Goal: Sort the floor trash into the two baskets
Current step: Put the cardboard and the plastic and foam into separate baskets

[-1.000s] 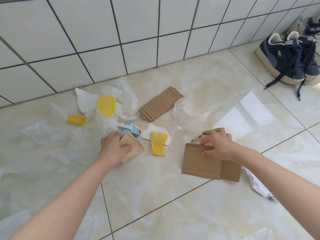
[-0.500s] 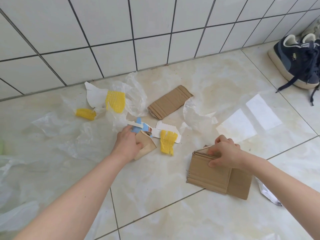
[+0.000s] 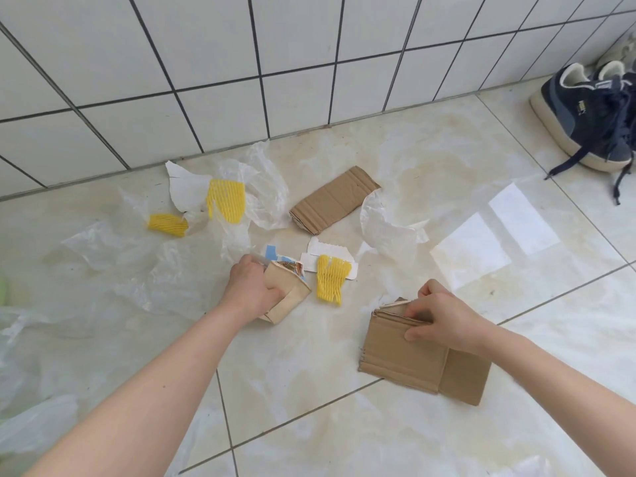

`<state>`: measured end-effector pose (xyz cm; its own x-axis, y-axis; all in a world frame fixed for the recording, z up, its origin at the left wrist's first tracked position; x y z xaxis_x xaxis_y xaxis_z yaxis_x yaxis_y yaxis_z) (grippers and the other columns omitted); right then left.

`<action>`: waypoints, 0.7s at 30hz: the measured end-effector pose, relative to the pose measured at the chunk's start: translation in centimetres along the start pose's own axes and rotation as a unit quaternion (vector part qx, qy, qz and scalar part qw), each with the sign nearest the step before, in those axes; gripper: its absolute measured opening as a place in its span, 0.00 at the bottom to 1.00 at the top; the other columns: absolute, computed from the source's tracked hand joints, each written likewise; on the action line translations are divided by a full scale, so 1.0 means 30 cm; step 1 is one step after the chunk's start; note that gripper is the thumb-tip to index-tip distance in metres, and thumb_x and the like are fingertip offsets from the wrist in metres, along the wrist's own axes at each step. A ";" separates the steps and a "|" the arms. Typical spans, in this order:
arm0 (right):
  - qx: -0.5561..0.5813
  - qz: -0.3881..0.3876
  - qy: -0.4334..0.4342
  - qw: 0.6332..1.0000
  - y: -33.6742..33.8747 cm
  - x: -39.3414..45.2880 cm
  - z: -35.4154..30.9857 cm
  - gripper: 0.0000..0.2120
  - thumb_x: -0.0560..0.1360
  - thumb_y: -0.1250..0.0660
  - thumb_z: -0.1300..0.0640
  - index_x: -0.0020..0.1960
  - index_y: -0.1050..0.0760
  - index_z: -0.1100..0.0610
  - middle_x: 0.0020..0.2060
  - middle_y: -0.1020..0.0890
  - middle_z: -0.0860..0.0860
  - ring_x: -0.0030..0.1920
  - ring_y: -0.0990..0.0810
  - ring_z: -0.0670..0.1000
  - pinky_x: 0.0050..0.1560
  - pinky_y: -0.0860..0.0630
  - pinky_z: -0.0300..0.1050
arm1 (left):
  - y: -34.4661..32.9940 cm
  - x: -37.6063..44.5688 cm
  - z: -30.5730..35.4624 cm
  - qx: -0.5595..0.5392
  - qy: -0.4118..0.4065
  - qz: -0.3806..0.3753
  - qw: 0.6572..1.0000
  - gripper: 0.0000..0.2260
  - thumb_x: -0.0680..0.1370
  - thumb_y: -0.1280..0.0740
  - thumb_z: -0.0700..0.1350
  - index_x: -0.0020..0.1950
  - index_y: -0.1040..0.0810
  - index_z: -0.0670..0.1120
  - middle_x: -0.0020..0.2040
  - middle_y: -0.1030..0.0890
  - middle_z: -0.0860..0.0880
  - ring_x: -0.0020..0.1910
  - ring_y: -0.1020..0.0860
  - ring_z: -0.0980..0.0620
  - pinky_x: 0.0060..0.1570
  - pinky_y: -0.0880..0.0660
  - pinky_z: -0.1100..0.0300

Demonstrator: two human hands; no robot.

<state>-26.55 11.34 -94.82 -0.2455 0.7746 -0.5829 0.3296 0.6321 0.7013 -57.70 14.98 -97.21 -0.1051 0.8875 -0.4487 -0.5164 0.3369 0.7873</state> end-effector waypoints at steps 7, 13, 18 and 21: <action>0.026 -0.005 0.015 1.000 -0.011 -0.030 -0.007 0.07 0.69 0.26 0.51 0.42 0.23 0.45 0.51 0.29 0.48 0.49 0.26 0.48 0.46 0.32 0.33 | 0.070 -0.070 -0.010 -0.158 0.007 0.014 0.987 0.09 0.68 0.25 0.40 0.37 0.21 0.53 0.38 0.20 0.53 0.41 0.21 0.52 0.41 0.26 0.62; 0.144 0.031 0.008 0.989 0.029 -0.062 -0.031 0.09 0.67 0.24 0.50 0.41 0.23 0.46 0.45 0.21 0.47 0.46 0.22 0.48 0.46 0.27 0.38 | 0.154 -0.059 -0.046 -0.256 0.032 0.033 0.965 0.12 0.68 0.24 0.36 0.47 0.20 0.47 0.45 0.17 0.48 0.46 0.20 0.48 0.46 0.24 0.56; 0.229 0.043 0.028 0.972 0.100 -0.035 -0.113 0.05 0.70 0.26 0.53 0.43 0.21 0.51 0.42 0.20 0.43 0.42 0.20 0.44 0.39 0.26 0.33 | 0.202 -0.006 0.004 -0.314 0.002 0.051 0.948 0.18 0.69 0.25 0.35 0.54 0.24 0.50 0.44 0.20 0.55 0.44 0.22 0.54 0.39 0.27 0.63; 0.250 0.055 0.035 0.966 0.140 0.016 -0.172 0.05 0.71 0.27 0.54 0.44 0.21 0.54 0.37 0.21 0.44 0.32 0.22 0.40 0.26 0.31 0.30 | 0.221 0.034 0.040 -0.333 -0.011 0.056 0.941 0.20 0.69 0.26 0.36 0.57 0.25 0.50 0.47 0.20 0.54 0.45 0.22 0.55 0.41 0.27 0.63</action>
<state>-29.99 14.48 -90.02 -0.2389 0.8474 -0.4741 0.7521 0.4703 0.4616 -60.21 18.48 -91.94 -0.1760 0.9146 -0.3640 -0.9225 -0.0242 0.3853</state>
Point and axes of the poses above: each hand's wrist, its own x-axis towards the middle knuckle, its own y-axis out of the back of the hand, z = x × y, the point moved 5 cm from there along x, towards the middle knuckle
